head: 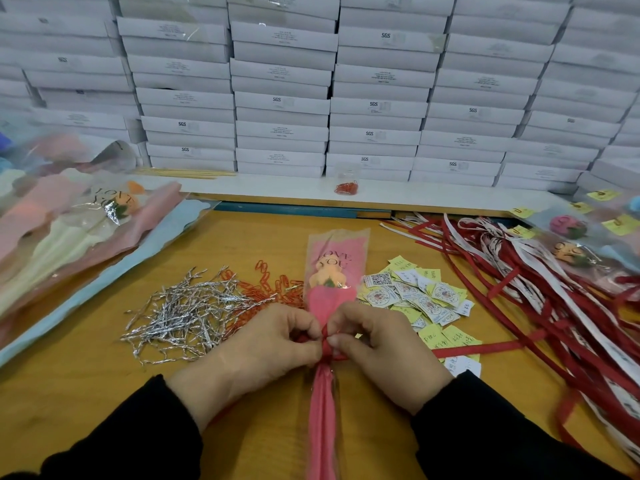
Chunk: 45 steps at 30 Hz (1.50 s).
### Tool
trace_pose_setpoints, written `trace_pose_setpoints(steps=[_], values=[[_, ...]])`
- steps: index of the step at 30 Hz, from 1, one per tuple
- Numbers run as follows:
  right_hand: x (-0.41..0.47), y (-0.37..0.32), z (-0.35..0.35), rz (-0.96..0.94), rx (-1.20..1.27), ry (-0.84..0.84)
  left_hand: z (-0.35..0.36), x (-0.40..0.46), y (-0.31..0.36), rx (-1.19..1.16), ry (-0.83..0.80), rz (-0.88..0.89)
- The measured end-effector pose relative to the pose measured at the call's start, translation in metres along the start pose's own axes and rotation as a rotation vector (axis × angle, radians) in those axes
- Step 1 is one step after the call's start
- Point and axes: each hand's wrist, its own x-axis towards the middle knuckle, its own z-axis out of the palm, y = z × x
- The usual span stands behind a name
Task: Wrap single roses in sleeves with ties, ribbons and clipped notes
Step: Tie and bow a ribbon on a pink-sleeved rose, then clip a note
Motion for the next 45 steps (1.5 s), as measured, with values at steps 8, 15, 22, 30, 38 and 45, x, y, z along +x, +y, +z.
trace_pose_setpoints(steps=[8, 15, 22, 30, 38, 45], values=[[0.001, 0.000, -0.005, 0.108, 0.207, -0.049, 0.000, -0.003, 0.006, -0.129, 0.070, -0.018], [-0.001, -0.003, -0.011, 0.306, 0.448, -0.035, -0.001, -0.006, 0.007, -0.072, 0.131, -0.043], [0.003, 0.000, -0.014, 0.416, 0.410, -0.044, -0.004, -0.009, 0.008, 0.075, 0.146, -0.084], [0.004, 0.007, -0.021, 0.465, 0.350, -0.091, -0.007, -0.009, 0.008, 0.100, 0.214, -0.112], [0.004, 0.009, -0.023, 0.466, 0.227, -0.119, -0.012, -0.009, 0.007, 0.194, 0.329, -0.074], [0.004, 0.007, -0.023, 0.473, 0.229, -0.131, -0.013, -0.010, 0.007, 0.219, 0.349, -0.073]])
